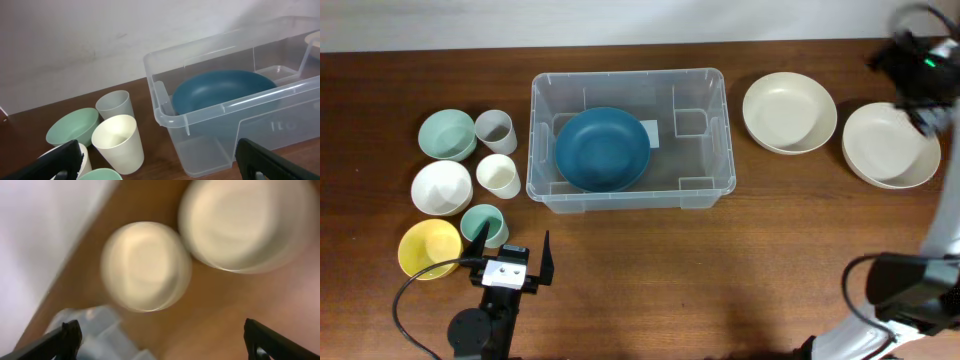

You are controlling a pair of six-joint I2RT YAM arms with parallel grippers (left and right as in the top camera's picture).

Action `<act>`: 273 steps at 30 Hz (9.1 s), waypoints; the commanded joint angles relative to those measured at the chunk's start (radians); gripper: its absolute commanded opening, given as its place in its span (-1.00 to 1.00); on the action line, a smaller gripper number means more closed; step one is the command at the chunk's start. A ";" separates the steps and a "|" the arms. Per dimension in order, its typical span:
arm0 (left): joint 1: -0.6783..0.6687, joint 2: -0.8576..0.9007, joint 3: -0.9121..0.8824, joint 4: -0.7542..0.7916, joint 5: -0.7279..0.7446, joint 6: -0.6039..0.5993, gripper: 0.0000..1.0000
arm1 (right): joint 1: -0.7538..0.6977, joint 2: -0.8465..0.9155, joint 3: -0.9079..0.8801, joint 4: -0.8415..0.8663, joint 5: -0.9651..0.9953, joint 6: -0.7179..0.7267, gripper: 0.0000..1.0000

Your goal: Pack container

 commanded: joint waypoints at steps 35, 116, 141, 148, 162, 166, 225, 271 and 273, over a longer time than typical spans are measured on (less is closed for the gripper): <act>0.006 -0.006 -0.005 -0.001 -0.003 0.008 0.99 | -0.311 0.122 -0.827 0.746 -0.056 0.060 0.98; 0.006 -0.006 -0.005 -0.001 -0.003 0.008 0.99 | 0.778 0.176 -0.465 0.698 -0.216 0.057 -0.92; 0.006 -0.006 -0.005 -0.001 -0.003 0.008 0.99 | 0.815 0.275 -0.467 0.709 -0.210 0.056 -0.89; 0.006 -0.006 -0.005 -0.001 -0.003 0.008 0.99 | 0.815 0.275 -0.467 0.709 -0.204 0.056 -0.70; 0.006 -0.006 -0.005 -0.001 -0.003 0.008 0.99 | 0.815 0.275 -0.467 0.700 -0.203 0.056 -0.47; 0.006 -0.006 -0.005 -0.001 -0.003 0.008 0.99 | 0.815 0.275 -0.467 0.689 -0.196 0.056 -0.88; 0.006 -0.006 -0.005 -0.001 -0.003 0.008 0.99 | 0.775 0.272 -0.454 0.689 -0.302 0.052 -0.40; 0.006 -0.006 -0.005 -0.001 -0.003 0.008 0.99 | 0.778 0.193 -0.426 0.674 -0.294 -0.109 -0.92; 0.006 -0.006 -0.005 -0.001 -0.003 0.008 0.99 | 0.782 0.193 -0.426 0.674 -0.294 -0.109 -0.92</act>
